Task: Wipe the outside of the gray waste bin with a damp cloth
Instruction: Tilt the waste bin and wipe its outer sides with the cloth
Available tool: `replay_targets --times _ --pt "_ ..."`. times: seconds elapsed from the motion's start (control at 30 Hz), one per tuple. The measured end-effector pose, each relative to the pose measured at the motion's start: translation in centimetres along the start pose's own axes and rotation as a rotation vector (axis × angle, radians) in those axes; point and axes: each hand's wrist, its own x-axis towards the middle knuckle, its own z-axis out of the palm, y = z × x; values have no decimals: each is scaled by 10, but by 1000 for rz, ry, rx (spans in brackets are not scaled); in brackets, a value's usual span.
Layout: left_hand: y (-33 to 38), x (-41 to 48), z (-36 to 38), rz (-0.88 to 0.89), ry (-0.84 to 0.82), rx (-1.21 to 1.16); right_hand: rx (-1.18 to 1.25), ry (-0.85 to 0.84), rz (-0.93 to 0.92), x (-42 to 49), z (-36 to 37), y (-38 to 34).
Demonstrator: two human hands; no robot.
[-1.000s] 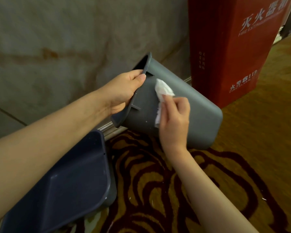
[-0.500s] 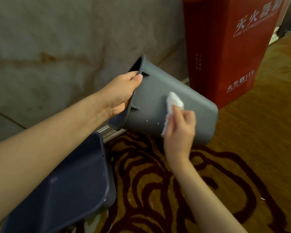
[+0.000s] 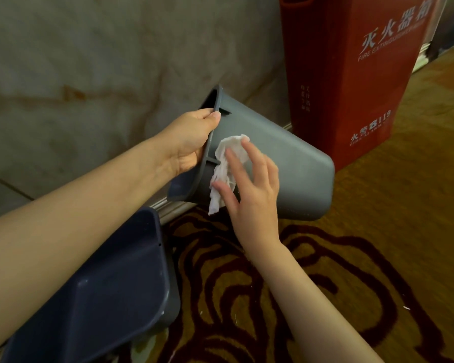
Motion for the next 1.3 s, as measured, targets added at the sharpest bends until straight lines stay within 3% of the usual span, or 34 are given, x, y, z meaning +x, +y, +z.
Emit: replay_targets --times 0.37,0.47,0.63,0.7,0.83,1.07,1.3 --pt "-3 -6 -3 -17 -26 -86 -37 11 -127 -18 4 15" --pt "-2 -5 -5 -59 -8 -118 -90 72 26 -34 -6 55" --pt "-2 -3 -9 -76 53 -158 -144 72 469 -58 -25 127" --pt "0 -3 -8 -82 82 -167 -114 89 505 -52 -25 131" --pt "6 -6 -9 -79 110 -152 20 114 366 -25 -19 93" --pt "10 -22 -4 -5 2 -94 84 -21 38 38 -15 -8" --pt "16 -29 -7 -48 8 -81 -31 -19 104 35 -34 9"
